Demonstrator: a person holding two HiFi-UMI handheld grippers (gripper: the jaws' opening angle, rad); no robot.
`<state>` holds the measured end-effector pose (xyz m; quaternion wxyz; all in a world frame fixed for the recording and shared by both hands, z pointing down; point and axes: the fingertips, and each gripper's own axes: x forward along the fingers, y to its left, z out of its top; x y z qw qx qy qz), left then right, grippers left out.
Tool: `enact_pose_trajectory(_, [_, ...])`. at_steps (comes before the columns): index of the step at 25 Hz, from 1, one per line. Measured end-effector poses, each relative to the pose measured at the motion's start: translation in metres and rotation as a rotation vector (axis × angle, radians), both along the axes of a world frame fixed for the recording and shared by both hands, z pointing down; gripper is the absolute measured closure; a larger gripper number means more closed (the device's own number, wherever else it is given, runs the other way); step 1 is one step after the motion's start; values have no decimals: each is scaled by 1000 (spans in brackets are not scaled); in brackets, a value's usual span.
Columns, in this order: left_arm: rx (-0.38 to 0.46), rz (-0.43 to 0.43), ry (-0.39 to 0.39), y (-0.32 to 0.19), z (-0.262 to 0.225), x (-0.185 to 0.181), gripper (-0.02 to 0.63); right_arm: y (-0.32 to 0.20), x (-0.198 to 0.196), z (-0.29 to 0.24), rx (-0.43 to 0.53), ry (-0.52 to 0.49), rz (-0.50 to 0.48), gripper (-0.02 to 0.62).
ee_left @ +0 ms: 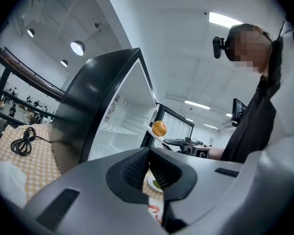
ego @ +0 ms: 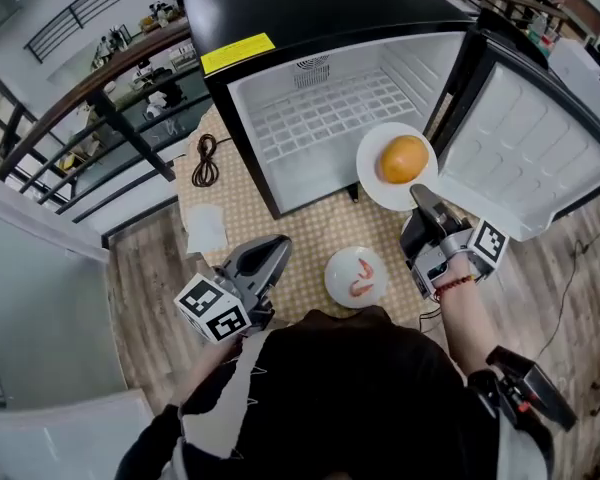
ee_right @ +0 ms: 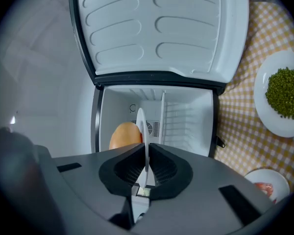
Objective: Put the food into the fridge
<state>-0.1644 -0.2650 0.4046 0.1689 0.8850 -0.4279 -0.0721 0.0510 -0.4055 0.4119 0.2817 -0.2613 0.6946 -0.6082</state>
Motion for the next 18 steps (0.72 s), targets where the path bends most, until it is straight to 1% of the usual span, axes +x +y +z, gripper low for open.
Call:
enact_pose_trajectory(5, [-9,26,-52,-5,11,-39,592,-24,-22,-2,-18,25,36,566])
enact_pose_trajectory(7, [-24,29,-59,-6,17,-57,592,-35,-28,-1,-28,41,53,566])
enact_pose_trajectory(11, [-40,19,-39,-15,26,-82,592,-59,-38,-3,-35,81,74,566])
enact_pose_trajectory(14, [-46,21,-22,-21,31,-91,592,-74,-48,-4,-39,94,83,566])
enact_pose_trajectory(18, [-74,18,12,-22,41,-99,592,-90,-65,-2,-50,127,69,566])
